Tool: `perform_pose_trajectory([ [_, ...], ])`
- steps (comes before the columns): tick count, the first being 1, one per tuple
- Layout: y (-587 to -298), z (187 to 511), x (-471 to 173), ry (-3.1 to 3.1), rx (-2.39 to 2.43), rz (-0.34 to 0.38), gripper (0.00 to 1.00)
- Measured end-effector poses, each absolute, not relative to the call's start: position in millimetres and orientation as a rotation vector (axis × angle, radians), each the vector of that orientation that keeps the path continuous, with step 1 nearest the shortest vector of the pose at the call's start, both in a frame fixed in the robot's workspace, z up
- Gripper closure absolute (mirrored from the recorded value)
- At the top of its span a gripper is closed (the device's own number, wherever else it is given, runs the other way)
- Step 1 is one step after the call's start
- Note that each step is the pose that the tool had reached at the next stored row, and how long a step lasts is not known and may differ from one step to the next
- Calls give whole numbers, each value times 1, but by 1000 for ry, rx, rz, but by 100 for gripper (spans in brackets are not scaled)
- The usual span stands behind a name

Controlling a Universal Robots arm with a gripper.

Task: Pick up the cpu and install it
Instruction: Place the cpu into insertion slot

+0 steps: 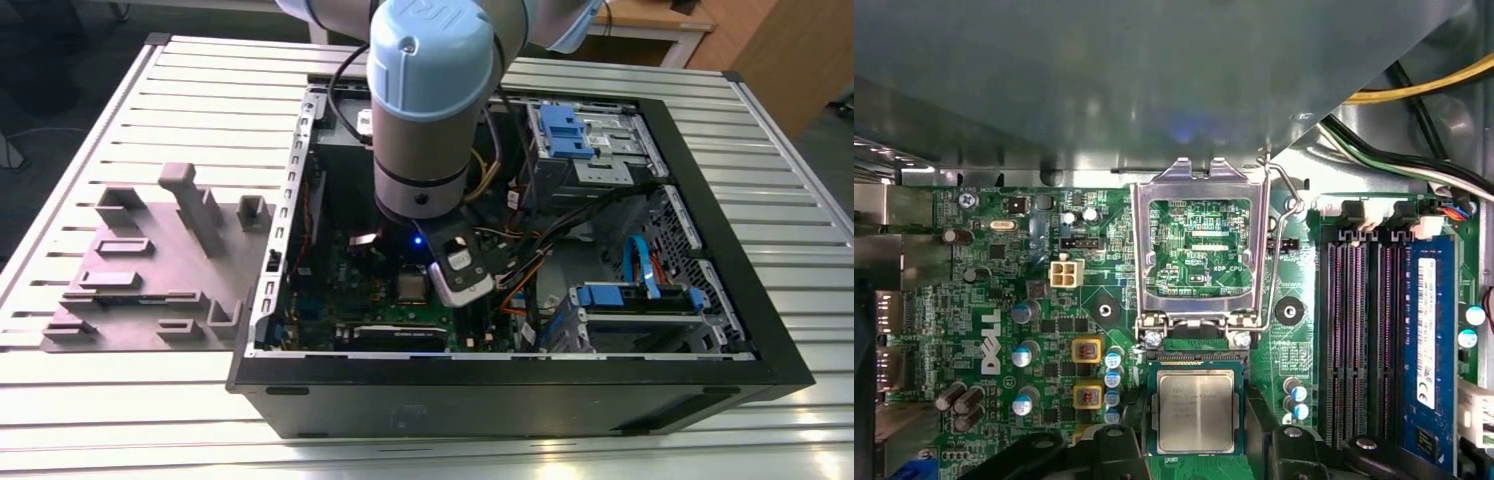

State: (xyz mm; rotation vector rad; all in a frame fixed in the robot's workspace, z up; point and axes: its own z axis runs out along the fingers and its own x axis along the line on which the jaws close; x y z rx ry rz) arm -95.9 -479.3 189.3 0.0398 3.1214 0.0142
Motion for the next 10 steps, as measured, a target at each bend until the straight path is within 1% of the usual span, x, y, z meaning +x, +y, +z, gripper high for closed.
perform_pose_trajectory([
  [10, -479, 188, -96, 3122, 40, 12, 53],
])
